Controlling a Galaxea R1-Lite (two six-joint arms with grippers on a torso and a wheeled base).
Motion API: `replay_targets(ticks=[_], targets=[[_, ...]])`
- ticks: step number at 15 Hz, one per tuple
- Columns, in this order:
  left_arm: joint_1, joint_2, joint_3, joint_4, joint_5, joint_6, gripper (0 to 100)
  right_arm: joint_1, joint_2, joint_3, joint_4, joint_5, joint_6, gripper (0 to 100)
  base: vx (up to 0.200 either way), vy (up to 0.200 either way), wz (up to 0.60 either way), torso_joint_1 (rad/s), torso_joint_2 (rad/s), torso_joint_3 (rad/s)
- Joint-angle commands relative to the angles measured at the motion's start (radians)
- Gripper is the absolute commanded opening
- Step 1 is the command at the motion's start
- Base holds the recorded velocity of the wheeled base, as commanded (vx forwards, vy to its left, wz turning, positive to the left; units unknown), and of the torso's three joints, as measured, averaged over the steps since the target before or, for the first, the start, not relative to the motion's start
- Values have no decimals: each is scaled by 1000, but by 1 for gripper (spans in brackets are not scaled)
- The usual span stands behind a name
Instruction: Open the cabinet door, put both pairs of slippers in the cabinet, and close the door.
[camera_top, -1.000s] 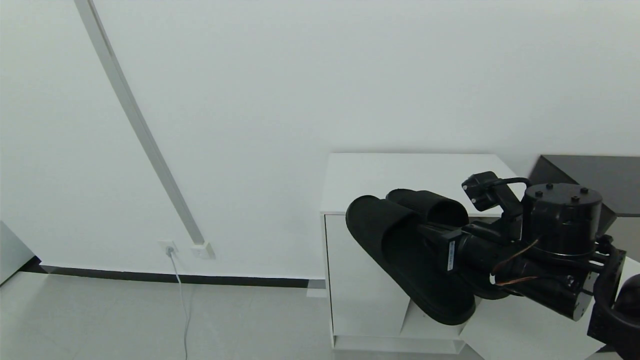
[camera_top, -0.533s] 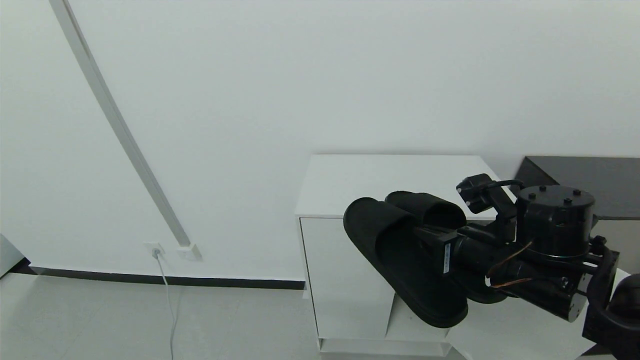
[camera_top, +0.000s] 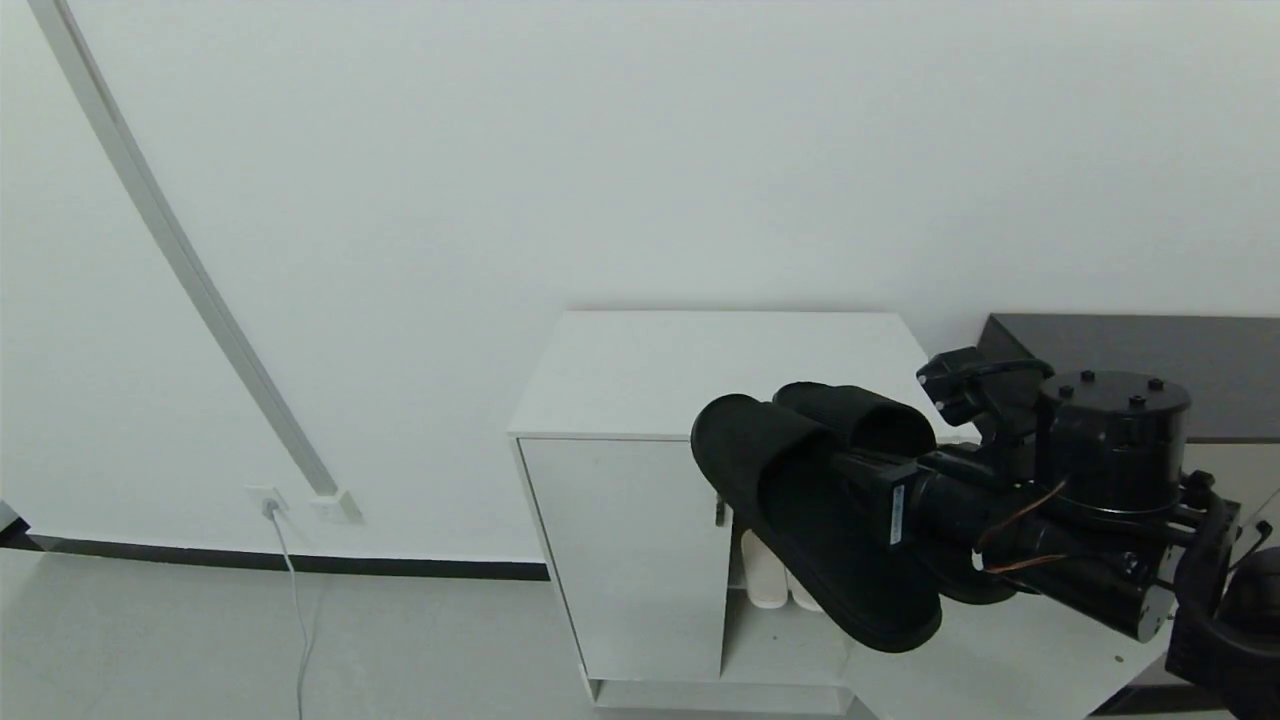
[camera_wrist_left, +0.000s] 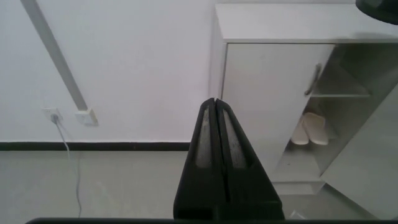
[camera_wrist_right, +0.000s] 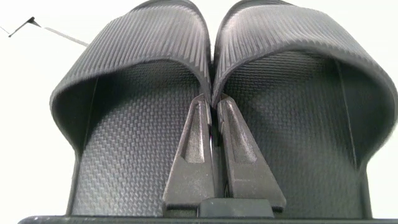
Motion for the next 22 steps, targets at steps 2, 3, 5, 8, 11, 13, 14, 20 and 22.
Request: replay_targets(ticks=[2, 3, 5, 8, 11, 13, 14, 20, 22], targets=[[1, 1, 0, 0, 0, -1, 0, 2, 5, 2, 0, 0, 1, 0, 0, -200, 0, 2, 2, 2], [1, 1, 0, 0, 0, -1, 0, 4, 5, 2, 0, 0, 1, 0, 0, -200, 0, 2, 2, 2], [1, 1, 0, 0, 0, -1, 0, 5, 4, 4, 0, 0, 1, 0, 0, -200, 0, 0, 2, 5], [1, 1, 0, 0, 0, -4, 0, 5, 4, 5, -2, 0, 1, 0, 0, -67, 0, 1, 1, -1], [1, 1, 0, 0, 0, -4, 0, 5, 1, 8, -2, -2, 1, 0, 0, 0, 0, 0, 0, 0], [1, 1, 0, 0, 0, -4, 0, 5, -1, 11, -2, -2, -1, 0, 0, 0, 0, 0, 0, 0], [1, 1, 0, 0, 0, -3, 0, 7, -2, 16, -2, -3, -1, 0, 0, 0, 0, 0, 0, 0], [1, 1, 0, 0, 0, -1, 0, 22, -1, 64, -3, 2, -79, 0, 0, 0, 0, 0, 0, 0], [1, 1, 0, 0, 0, -1, 0, 30, -6, 64, -3, 0, -76, 0, 0, 0, 0, 0, 0, 0]])
